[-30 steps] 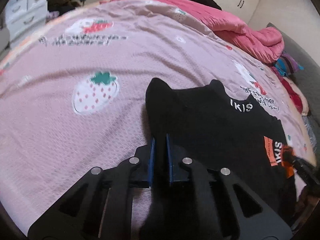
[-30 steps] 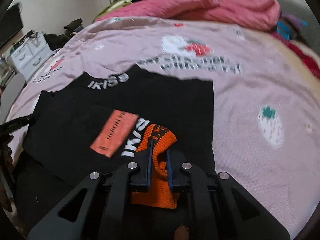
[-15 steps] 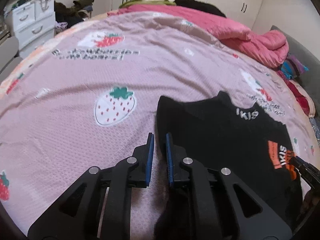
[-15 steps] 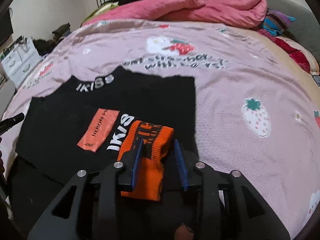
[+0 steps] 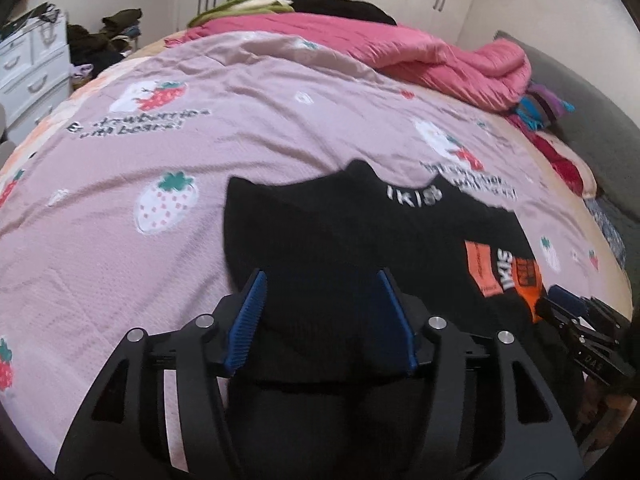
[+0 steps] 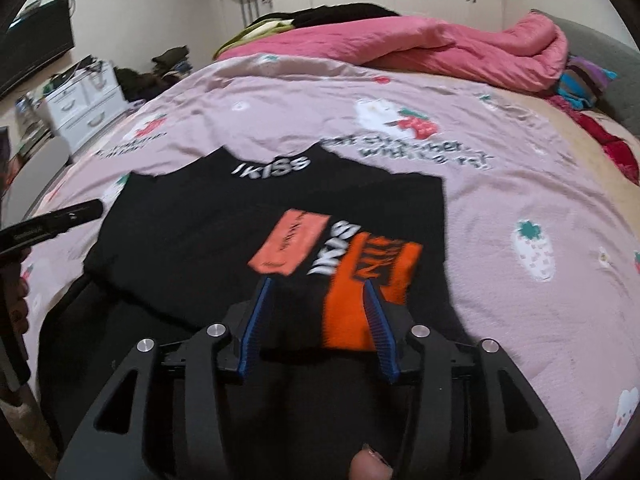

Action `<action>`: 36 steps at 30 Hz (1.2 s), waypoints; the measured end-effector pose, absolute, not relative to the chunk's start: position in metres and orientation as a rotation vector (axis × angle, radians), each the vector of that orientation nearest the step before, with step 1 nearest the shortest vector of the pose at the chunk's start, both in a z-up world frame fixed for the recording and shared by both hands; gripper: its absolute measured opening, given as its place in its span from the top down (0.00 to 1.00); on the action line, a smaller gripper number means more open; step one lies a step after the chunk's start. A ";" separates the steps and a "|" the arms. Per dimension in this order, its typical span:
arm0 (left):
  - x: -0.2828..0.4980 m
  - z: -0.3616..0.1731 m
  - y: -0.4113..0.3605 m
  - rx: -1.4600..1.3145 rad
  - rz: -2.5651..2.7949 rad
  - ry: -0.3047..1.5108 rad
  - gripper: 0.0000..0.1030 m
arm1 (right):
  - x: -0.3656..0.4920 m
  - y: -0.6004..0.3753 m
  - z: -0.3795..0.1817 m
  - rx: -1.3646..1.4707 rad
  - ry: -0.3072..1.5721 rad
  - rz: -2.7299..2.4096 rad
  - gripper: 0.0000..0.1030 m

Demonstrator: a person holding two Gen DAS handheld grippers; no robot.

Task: Fold small clothes
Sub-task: 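Lay the cuff flat on the shirt body and open the right tool, then move both open tools back along the sweatshirt toward its hem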

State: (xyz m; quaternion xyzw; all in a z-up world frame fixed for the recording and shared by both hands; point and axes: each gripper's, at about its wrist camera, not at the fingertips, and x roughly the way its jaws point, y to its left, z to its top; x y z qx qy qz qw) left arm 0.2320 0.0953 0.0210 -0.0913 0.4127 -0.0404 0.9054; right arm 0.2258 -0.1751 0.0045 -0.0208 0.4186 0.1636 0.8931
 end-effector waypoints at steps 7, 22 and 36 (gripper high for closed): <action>0.231 -0.006 0.083 -0.127 -0.076 0.930 0.42 | 0.232 -0.172 -0.024 -0.049 0.984 0.303 0.52; 0.221 -0.006 0.081 -0.110 -0.062 0.936 0.36 | 0.197 -0.195 0.007 -0.004 0.857 0.285 0.35; 0.191 0.027 0.078 -0.097 -0.048 0.835 0.09 | 0.161 -0.196 0.036 -0.024 0.724 0.290 0.08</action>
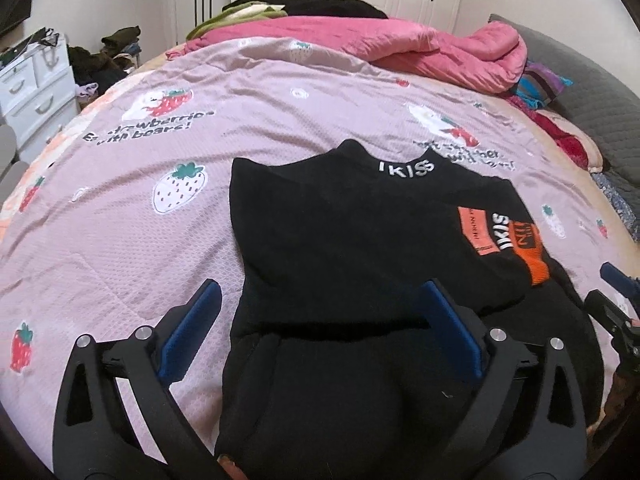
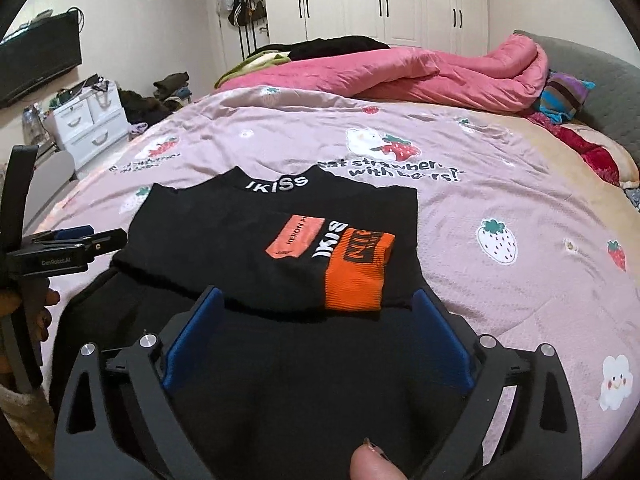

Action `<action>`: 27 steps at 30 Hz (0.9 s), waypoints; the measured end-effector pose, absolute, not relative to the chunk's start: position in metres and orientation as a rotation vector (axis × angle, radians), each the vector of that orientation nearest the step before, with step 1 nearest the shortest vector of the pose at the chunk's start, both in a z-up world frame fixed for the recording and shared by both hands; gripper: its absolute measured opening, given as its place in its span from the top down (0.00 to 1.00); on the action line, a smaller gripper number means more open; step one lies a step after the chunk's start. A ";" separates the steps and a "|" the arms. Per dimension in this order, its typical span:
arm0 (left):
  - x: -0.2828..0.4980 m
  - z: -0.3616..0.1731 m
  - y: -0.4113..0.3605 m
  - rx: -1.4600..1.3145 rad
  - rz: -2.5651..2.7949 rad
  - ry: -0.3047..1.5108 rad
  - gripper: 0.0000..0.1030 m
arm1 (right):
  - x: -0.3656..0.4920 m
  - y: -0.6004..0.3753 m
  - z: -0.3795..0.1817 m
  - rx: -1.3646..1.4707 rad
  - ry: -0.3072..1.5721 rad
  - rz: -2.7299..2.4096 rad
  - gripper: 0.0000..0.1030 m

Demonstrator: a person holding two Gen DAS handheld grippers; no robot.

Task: Fold small clothes
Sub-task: 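Move both open tools back along the sweatshirt toward its hem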

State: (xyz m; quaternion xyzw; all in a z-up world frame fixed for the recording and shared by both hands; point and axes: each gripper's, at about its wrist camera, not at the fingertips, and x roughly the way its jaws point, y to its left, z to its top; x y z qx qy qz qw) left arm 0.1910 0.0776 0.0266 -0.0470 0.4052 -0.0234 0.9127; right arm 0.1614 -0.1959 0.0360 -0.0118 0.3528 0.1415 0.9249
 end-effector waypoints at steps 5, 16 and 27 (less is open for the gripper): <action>0.176 0.035 0.079 -0.088 -0.035 0.803 0.09 | 0.155 -0.197 0.041 -0.013 0.712 0.283 0.08; 0.145 0.046 0.076 -0.087 -0.047 0.750 0.09 | 0.141 -0.204 0.050 0.010 0.698 0.292 0.07; 0.126 0.042 0.072 -0.084 -0.050 0.742 0.09 | 0.123 -0.210 0.048 0.014 0.706 0.292 0.07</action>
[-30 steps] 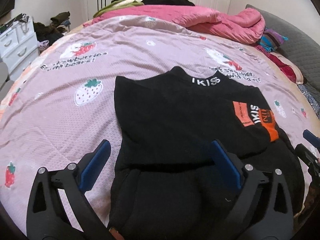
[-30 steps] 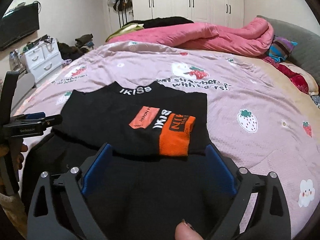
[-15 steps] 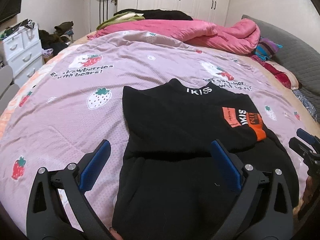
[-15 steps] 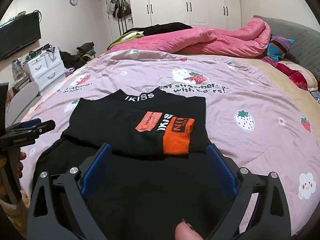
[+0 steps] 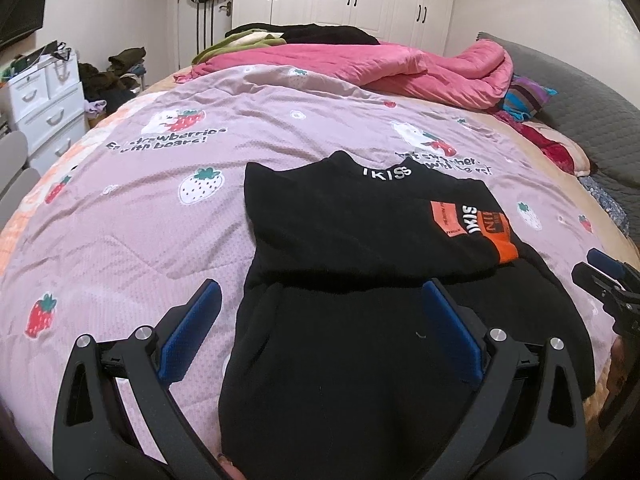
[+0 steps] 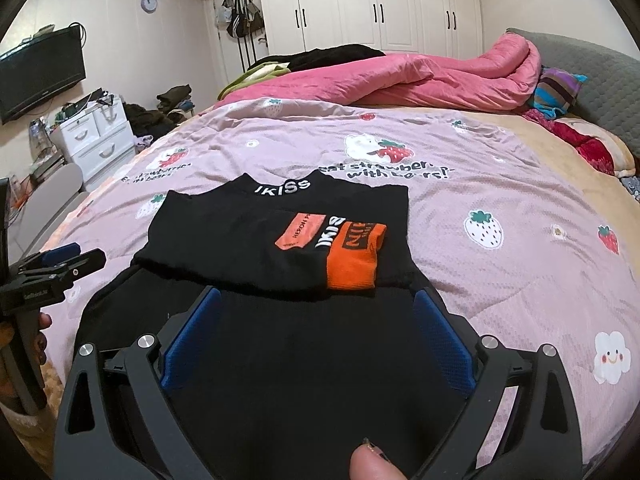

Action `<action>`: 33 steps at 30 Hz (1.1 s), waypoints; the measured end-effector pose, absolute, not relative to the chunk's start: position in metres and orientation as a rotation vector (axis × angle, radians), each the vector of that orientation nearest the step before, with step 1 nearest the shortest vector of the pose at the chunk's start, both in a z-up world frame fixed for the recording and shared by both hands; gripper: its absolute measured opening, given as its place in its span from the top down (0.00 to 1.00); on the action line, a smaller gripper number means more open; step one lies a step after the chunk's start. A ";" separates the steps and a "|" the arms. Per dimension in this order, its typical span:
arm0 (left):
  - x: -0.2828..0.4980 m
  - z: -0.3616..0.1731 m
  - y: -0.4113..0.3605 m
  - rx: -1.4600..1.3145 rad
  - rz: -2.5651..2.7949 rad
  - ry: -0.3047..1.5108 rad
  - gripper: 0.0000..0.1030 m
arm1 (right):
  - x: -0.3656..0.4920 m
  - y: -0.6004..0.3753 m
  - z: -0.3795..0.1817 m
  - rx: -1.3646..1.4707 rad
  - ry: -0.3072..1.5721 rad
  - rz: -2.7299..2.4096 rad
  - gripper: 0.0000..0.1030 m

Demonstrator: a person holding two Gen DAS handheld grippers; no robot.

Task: Fold small clothes
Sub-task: 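Move both open tools back along the sweatshirt toward its hem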

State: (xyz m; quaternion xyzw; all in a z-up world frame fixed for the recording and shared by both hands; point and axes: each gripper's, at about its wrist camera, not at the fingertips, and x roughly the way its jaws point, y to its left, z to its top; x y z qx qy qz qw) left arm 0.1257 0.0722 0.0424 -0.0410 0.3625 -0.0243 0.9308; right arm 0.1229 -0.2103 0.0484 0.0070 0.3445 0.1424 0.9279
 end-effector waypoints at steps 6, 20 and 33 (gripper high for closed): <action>0.114 0.040 0.070 -0.082 -0.049 0.740 0.09 | 0.117 -0.213 0.045 0.016 0.717 0.295 0.07; 0.094 0.035 0.070 -0.074 -0.038 0.741 0.09 | 0.106 -0.219 0.038 0.012 0.742 0.296 0.07; 0.083 0.027 0.069 -0.072 -0.032 0.760 0.09 | 0.095 -0.228 0.030 0.002 0.768 0.288 0.06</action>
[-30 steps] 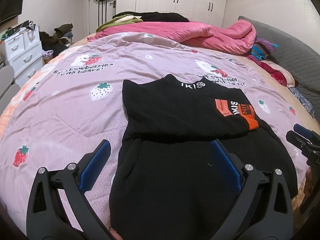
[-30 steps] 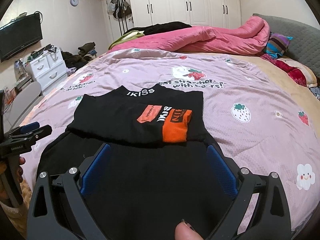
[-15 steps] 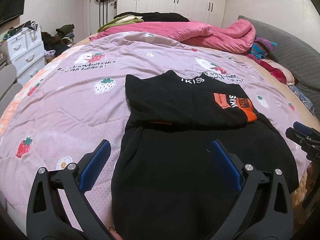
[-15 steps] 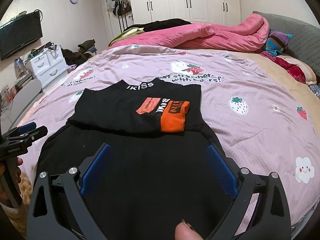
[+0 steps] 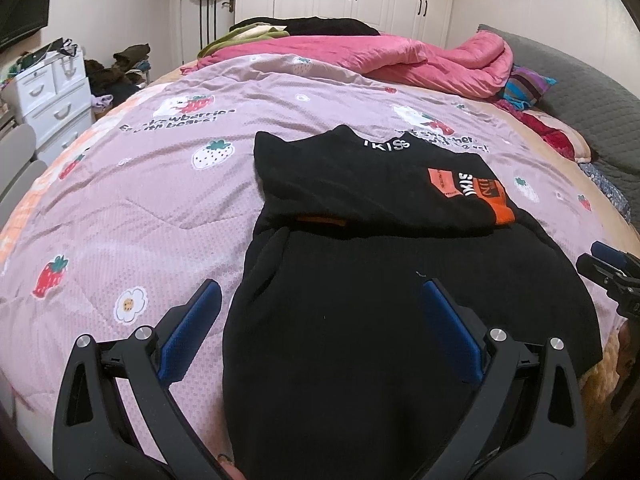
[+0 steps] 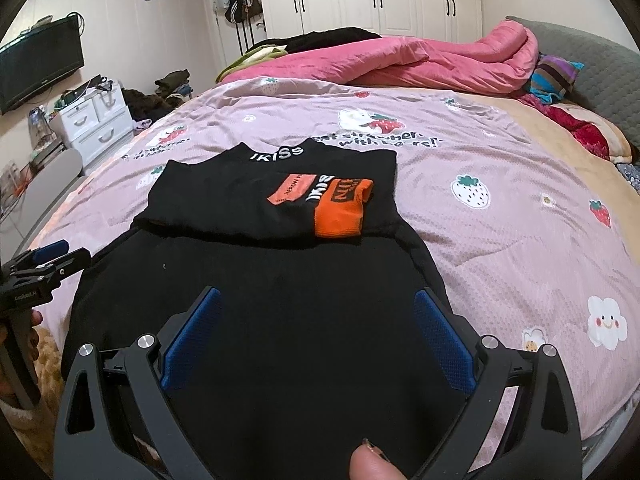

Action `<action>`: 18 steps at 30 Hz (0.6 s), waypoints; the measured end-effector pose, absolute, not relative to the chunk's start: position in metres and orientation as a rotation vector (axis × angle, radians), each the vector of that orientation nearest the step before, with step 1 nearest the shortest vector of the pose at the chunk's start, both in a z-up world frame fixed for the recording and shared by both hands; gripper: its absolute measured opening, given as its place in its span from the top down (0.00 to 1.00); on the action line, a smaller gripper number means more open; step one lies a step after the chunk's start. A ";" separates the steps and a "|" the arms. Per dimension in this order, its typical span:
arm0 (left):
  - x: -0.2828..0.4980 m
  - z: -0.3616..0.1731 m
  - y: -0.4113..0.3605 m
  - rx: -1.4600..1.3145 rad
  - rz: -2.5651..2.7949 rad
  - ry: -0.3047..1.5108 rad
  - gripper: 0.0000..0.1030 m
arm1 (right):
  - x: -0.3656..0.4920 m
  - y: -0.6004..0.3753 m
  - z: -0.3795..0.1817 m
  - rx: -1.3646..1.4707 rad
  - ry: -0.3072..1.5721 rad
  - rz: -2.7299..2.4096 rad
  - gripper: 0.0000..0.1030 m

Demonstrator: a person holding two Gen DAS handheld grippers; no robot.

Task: Fold small clothes
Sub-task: 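Move both open tools back along the sweatshirt toward its hem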

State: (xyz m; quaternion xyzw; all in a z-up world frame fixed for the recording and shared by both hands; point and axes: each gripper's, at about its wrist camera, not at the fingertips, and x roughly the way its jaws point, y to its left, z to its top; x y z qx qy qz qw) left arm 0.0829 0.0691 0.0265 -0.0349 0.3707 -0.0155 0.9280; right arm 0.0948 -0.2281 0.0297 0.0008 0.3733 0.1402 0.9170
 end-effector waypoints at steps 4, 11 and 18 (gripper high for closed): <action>0.078 0.024 0.069 -0.072 -0.028 0.763 0.09 | 0.092 -0.232 0.026 -0.006 0.779 0.279 0.05; 0.072 0.020 0.069 -0.069 -0.025 0.776 0.09 | 0.086 -0.239 0.019 -0.013 0.800 0.268 0.05; 0.067 0.016 0.070 -0.067 -0.019 0.790 0.09 | 0.080 -0.248 0.012 -0.009 0.819 0.256 0.05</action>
